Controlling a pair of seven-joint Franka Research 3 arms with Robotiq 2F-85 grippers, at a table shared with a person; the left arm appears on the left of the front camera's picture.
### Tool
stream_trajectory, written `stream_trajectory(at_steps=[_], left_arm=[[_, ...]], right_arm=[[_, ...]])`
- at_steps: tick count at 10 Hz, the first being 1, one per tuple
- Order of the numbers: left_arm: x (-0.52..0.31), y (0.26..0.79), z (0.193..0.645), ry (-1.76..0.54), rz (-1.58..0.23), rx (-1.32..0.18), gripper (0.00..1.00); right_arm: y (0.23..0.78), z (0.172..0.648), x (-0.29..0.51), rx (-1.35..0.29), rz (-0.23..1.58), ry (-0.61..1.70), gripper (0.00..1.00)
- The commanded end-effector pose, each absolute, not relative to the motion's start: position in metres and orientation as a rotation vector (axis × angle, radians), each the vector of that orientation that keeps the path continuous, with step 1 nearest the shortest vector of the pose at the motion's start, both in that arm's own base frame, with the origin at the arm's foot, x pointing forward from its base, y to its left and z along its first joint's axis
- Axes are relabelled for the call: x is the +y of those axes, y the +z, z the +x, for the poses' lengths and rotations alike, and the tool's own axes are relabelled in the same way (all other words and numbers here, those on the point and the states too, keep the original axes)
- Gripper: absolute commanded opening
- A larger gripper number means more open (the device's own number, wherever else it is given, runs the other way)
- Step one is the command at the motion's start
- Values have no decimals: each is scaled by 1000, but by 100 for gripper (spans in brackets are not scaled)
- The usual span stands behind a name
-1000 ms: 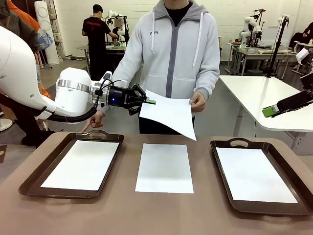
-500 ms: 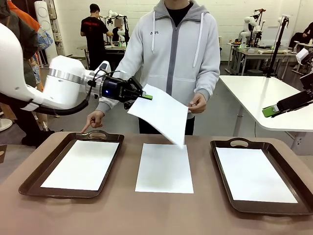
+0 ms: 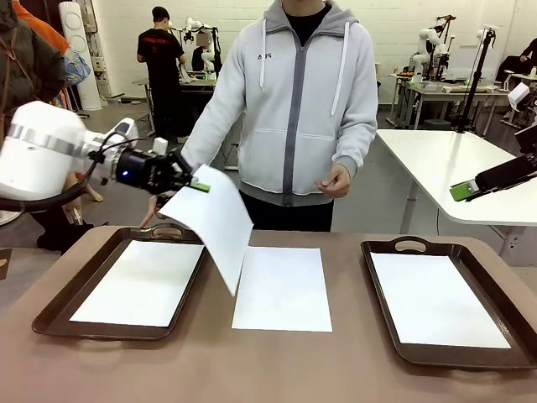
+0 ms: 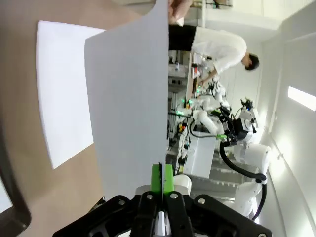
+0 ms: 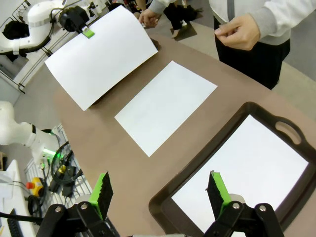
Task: Sort the A4 documents.
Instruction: Place the A4 Paper in the designated Handle tray.
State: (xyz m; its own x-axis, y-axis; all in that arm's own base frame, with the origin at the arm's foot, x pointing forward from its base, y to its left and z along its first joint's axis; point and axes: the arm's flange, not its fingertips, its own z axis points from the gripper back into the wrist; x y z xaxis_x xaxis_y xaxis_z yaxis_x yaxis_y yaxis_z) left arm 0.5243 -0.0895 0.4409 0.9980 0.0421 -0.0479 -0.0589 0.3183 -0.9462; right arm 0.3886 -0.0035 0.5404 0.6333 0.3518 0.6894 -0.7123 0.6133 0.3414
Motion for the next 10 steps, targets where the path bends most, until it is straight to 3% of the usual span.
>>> stream_trajectory(at_steps=[1,4,5,10], left_arm=[[-61,428,502,129,-1201,-37,1],[-25,390,501,137,-1192,-46,1],[-16,378,501,113,-1155,7,1],[28,362,510,110,-915,-1,1]], right_arm=[[540,388,-3,-616,651,666,100],[540,388,-3,-616,651,666,100],[540,388,-3,-616,651,666,100],[540,388,-3,-616,651,666,100]])
